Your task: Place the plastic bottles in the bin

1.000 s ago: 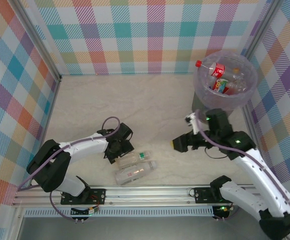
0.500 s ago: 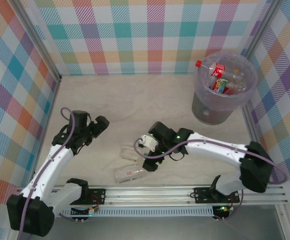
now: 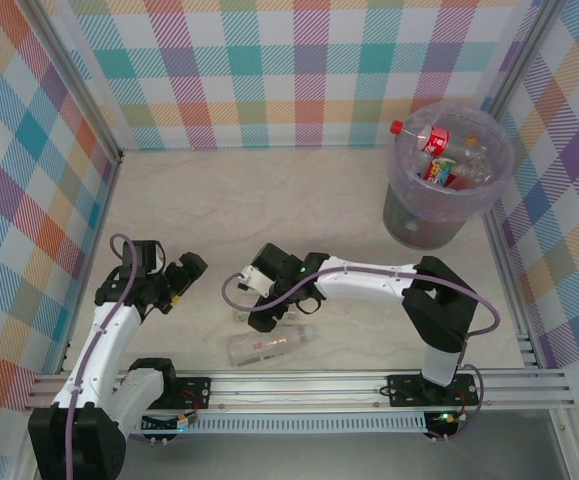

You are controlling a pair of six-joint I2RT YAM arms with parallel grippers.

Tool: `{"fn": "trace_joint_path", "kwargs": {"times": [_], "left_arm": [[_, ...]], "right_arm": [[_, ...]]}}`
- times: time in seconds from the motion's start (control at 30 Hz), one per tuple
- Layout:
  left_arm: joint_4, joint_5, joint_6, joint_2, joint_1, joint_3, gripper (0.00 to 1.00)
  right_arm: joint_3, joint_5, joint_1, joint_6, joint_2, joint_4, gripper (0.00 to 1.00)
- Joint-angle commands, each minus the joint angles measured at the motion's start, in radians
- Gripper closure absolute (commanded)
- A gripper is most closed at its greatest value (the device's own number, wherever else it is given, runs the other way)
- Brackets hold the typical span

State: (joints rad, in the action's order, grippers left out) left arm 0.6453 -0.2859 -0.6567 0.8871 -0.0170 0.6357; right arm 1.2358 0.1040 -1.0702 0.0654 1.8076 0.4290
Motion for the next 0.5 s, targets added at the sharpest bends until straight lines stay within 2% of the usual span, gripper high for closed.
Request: {"fn": "trace_joint_path", "kwargs": {"times": [0.0,0.3,0.37,0.47], "left_arm": [[-0.006,-0.029,0.017,-0.032,-0.012,-0.019,0.03],[-0.024,-0.045,0.007,-0.044,-0.012,-0.037,0.03],[-0.027,-0.043,0.004,-0.047,-0.012,-0.040,0.03],[-0.034,-0.048,-0.001,-0.048,-0.012,-0.045,0.03]], "right_arm": [[0.016,-0.032,0.002,-0.033,0.038,-0.001,0.17],[0.037,-0.130,0.004,-0.046,0.083,-0.009,0.19],[0.038,-0.154,0.009,-0.064,0.085,-0.015,0.23],[0.031,-0.176,0.026,-0.093,0.062,-0.034,0.33]]}}
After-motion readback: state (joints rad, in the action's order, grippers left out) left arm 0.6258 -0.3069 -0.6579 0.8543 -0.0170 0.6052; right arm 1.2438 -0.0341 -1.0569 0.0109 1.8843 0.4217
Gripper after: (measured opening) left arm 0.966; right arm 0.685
